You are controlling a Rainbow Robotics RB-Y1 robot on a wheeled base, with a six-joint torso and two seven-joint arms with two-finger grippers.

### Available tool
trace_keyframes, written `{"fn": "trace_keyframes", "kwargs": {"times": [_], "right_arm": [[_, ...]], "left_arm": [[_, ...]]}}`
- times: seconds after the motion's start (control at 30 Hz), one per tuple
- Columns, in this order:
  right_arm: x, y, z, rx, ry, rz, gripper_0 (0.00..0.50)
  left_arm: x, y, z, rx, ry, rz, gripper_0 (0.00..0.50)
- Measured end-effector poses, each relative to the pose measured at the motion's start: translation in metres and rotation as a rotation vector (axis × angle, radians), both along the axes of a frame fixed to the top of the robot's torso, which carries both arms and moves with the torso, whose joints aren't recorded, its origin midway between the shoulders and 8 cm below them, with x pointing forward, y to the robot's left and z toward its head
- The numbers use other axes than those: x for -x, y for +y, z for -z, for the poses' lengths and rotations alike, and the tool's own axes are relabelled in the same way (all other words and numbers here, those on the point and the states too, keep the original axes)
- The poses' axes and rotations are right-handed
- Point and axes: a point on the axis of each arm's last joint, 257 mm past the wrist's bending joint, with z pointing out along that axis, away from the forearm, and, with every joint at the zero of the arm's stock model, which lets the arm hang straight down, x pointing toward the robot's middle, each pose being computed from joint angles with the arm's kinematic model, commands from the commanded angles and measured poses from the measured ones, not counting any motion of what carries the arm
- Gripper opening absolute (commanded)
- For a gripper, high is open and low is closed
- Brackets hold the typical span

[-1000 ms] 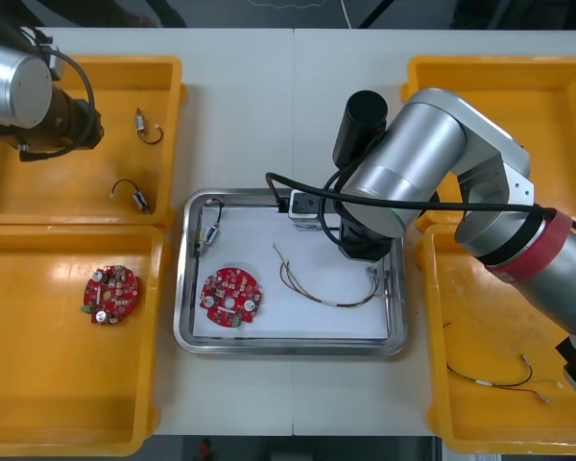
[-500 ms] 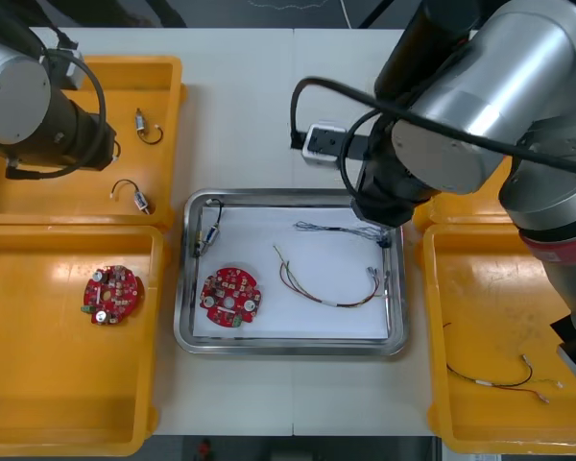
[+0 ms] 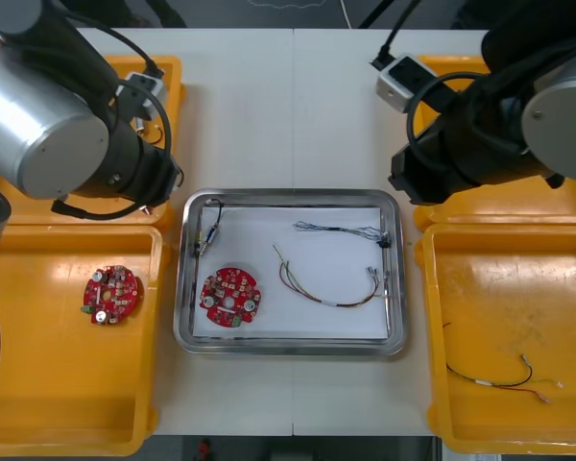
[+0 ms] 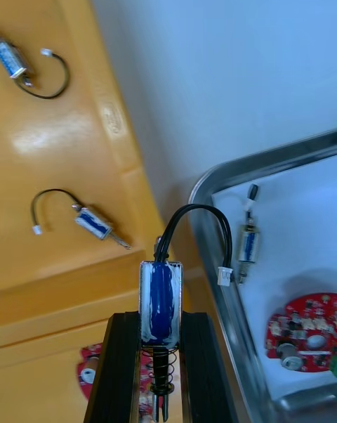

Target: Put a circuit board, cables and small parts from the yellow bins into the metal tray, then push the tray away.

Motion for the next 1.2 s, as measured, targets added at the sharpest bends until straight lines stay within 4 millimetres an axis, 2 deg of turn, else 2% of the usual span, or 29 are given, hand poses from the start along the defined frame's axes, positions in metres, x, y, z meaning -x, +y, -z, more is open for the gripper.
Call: {"fn": "trace_keyframes", "kwargs": {"times": [0.17,0.27,0.4,0.77,0.93,1.0,1.03,1.07,1.1,1.13,1.17,1.2], "right_arm": [[0.006,-0.039,0.007,-0.049,0.044,0.102,0.5],[0.009,-0.062,0.01,-0.111,0.073,0.211,0.5],[0.015,-0.094,0.011,-0.146,0.072,0.3,0.5],[0.046,-0.175,0.028,-0.24,0.087,0.547,0.5],[0.06,-0.199,0.041,-0.251,0.111,0.619,0.5],[0.064,-0.204,0.047,-0.249,0.124,0.634,0.5],[0.067,-0.206,0.05,-0.247,0.131,0.64,0.5],[0.069,-0.207,0.053,-0.245,0.138,0.644,0.5],[0.071,-0.208,0.056,-0.243,0.145,0.647,0.5],[0.072,-0.209,0.058,-0.241,0.15,0.65,0.5],[0.073,-0.209,0.06,-0.24,0.154,0.652,0.5],[0.074,-0.21,0.061,-0.239,0.158,0.654,0.5]], "left_arm": [[0.012,-0.036,0.019,0.054,0.046,-0.02,0.0],[0.017,-0.051,0.036,0.085,0.085,-0.068,0.001],[0.01,-0.069,0.055,0.106,0.109,-0.064,0.0],[-0.006,-0.087,0.102,0.07,0.142,-0.038,0.003],[-0.009,-0.089,0.114,0.058,0.142,-0.028,0.007],[-0.009,-0.089,0.117,0.057,0.145,-0.03,0.064],[-0.009,-0.088,0.118,0.055,0.147,-0.032,0.175],[-0.009,-0.088,0.119,0.054,0.149,-0.033,0.332],[-0.009,-0.088,0.119,0.053,0.15,-0.034,0.456],[-0.009,-0.088,0.12,0.052,0.151,-0.034,0.456],[-0.009,-0.088,0.12,0.051,0.152,-0.034,0.5],[-0.009,-0.088,0.121,0.049,0.152,-0.033,0.5]]}}
